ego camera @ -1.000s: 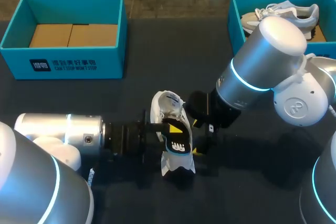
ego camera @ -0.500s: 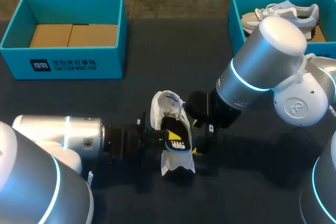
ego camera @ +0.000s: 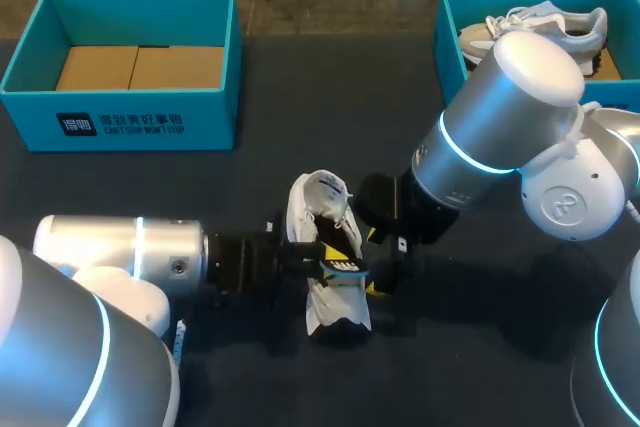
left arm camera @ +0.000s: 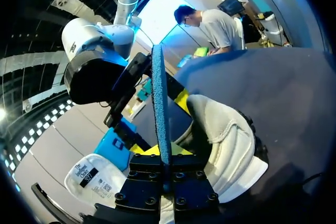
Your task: Take the shoe out of the shoebox, open the shoe tongue, remove and reinsert the insole, then place the shoe into the shoebox
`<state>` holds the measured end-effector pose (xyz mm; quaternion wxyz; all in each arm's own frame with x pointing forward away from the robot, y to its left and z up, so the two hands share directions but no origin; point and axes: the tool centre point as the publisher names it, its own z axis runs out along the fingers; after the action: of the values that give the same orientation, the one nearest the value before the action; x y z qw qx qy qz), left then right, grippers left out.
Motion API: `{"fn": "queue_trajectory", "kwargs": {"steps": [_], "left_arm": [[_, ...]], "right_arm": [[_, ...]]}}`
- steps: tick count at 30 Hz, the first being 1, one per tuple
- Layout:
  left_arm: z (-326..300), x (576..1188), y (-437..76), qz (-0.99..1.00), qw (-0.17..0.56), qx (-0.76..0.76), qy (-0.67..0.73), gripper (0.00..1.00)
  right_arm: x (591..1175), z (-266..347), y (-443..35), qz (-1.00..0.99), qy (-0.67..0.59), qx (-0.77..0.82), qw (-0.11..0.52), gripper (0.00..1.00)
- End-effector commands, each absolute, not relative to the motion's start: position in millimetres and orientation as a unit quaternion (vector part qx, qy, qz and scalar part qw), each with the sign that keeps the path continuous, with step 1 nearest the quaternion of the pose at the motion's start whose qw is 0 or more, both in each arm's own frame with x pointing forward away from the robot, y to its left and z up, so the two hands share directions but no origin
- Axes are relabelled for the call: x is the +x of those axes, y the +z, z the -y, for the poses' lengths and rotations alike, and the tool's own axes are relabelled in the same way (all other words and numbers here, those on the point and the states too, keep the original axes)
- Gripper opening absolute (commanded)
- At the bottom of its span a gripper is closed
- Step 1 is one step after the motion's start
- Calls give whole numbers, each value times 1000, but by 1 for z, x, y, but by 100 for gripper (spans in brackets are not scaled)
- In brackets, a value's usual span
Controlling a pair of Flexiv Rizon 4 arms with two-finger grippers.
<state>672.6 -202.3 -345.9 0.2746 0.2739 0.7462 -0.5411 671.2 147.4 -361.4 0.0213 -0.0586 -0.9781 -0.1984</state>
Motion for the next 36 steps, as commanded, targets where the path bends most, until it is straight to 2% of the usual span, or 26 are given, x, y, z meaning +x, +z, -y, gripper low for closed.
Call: {"fn": "queue_trajectory", "kwargs": {"steps": [1,2,3,4,9,12,14,22,36], "left_arm": [[195,669,-341,-741,271,275,-550,11],[193,666,-338,-737,272,276,-553,21],[193,666,-338,-737,272,276,-553,21],[192,663,-334,-734,272,278,-557,27],[189,655,-327,-725,274,287,-564,33],[189,650,-324,-720,278,294,-563,31],[192,646,-323,-717,285,303,-559,1],[202,654,-339,-723,313,318,-528,0],[196,674,-351,-743,301,293,-521,0]], "right_arm": [[671,-148,-363,978,-198,-59,21,100],[671,-148,-363,978,-198,-59,21,100],[671,-148,-363,978,-198,-59,21,100],[671,-148,-363,978,-198,-59,21,100],[671,-148,-363,978,-198,-59,21,100],[671,-148,-363,978,-198,-59,21,100],[671,-148,-363,978,-198,-59,21,100],[671,-148,-363,978,-198,-59,21,100],[671,-148,-363,978,-198,-59,21,100]]}}
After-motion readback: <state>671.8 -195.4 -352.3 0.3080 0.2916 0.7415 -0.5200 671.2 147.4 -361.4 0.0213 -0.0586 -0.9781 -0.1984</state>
